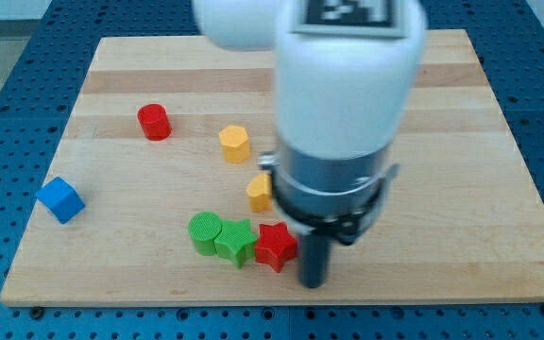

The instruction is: Push the green star parallel to the left of the heart

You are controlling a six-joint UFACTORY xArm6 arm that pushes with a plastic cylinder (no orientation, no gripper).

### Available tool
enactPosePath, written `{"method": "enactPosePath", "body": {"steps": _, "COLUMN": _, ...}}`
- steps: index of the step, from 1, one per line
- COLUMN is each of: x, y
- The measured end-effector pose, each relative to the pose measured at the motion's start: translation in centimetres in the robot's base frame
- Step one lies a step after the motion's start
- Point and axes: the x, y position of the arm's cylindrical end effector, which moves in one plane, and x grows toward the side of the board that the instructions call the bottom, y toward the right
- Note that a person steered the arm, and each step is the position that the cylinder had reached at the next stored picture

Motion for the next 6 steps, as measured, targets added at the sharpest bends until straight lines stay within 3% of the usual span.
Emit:
{"method": "enactPosePath", "body": {"steps": 1, "x": -0.7, "y": -7.0}}
{"method": "enactPosePath", "body": {"steps": 2, "x": -4.1, "y": -8.9}}
{"method": "enactPosePath", "body": {"steps": 4, "x": 1.0, "y": -8.7}}
{"method": "enactPosePath", "body": {"steps": 5, "x": -1.0, "y": -5.7}}
{"method": "enactPosePath", "body": {"steps": 6, "x": -6.3, "y": -5.2}}
